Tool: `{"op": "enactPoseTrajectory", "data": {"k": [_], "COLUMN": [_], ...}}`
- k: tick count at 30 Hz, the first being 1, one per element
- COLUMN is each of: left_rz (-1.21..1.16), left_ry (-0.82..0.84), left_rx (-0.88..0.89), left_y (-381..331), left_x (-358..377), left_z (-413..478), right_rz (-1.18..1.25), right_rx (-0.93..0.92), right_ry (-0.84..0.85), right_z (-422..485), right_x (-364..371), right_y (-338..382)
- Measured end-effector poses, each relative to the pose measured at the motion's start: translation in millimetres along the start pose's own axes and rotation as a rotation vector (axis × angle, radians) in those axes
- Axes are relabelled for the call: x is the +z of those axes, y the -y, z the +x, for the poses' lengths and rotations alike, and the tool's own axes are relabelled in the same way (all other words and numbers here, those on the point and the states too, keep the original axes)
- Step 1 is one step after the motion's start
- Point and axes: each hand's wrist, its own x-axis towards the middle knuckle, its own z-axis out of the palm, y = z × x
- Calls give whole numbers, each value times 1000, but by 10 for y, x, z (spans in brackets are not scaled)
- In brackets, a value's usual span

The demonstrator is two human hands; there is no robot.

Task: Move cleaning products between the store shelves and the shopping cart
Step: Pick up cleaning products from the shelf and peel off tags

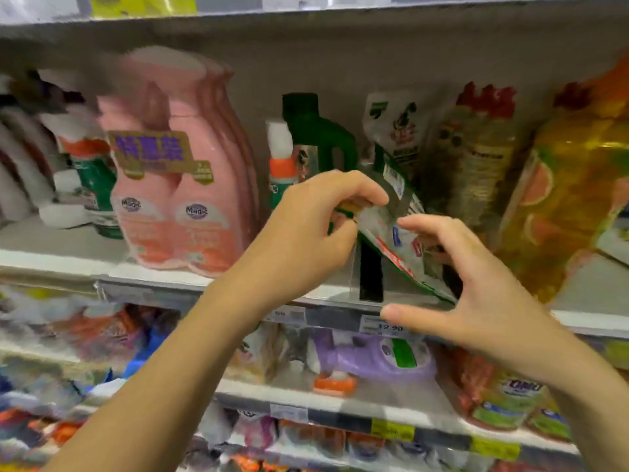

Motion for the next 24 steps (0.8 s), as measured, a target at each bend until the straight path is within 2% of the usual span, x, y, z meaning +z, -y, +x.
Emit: {"op": "enactPoseTrajectory", "data": {"k": [5,9,12,16,20,24], "left_rz": [-38,-92,-75,-91,-28,-51], "left_ry": [132,173,189,191,78,56], "left_rx": [45,76,79,109,179,132], "left_y": [218,284,362,405,329,214], "left_x": [84,105,95,118,150,155], "left_z": [163,240,257,308,457,662], "right_rz": [-193,-263,-317,-394,-547,-620], "right_rx": [199,295,264,198,171,221], "right_ry": [-132,-136,-191,-346,-501,-609], "right_z": [2,16,23,69,233,401], "right_x": [326,372,349,290,64,-232], "right_y": [-198,-293,-337,-440,-366,-201]}}
